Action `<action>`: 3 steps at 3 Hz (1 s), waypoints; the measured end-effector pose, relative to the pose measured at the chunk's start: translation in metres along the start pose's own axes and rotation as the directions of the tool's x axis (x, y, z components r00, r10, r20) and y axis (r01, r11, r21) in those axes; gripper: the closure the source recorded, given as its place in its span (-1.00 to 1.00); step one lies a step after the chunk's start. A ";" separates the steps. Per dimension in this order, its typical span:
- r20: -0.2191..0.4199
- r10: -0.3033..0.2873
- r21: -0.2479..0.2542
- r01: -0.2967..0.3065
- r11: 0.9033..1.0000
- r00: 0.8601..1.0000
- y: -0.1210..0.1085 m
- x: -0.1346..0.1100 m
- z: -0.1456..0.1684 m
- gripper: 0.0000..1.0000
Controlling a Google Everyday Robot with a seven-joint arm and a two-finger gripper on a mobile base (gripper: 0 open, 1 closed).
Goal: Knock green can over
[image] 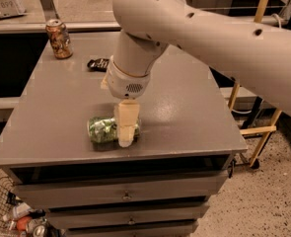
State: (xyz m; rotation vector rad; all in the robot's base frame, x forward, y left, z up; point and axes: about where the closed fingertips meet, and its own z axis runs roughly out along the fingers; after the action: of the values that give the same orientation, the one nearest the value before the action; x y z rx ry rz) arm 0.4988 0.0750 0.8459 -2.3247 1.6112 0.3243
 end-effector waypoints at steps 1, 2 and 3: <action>-0.008 0.017 0.029 -0.017 0.999 1.000 0.000 0.006 -0.008 -1.00; -0.045 0.081 0.085 -0.077 0.993 0.996 0.012 0.026 -0.032 -1.00; -0.102 0.176 0.162 -0.158 0.974 0.979 0.029 0.059 -0.064 -1.00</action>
Offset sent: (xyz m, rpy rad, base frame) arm -0.0081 -0.0829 0.0443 -0.0416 -0.1185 -0.2295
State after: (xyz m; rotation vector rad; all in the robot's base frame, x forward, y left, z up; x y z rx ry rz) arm 0.4935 -0.0093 0.8822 -2.1339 1.8237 0.0985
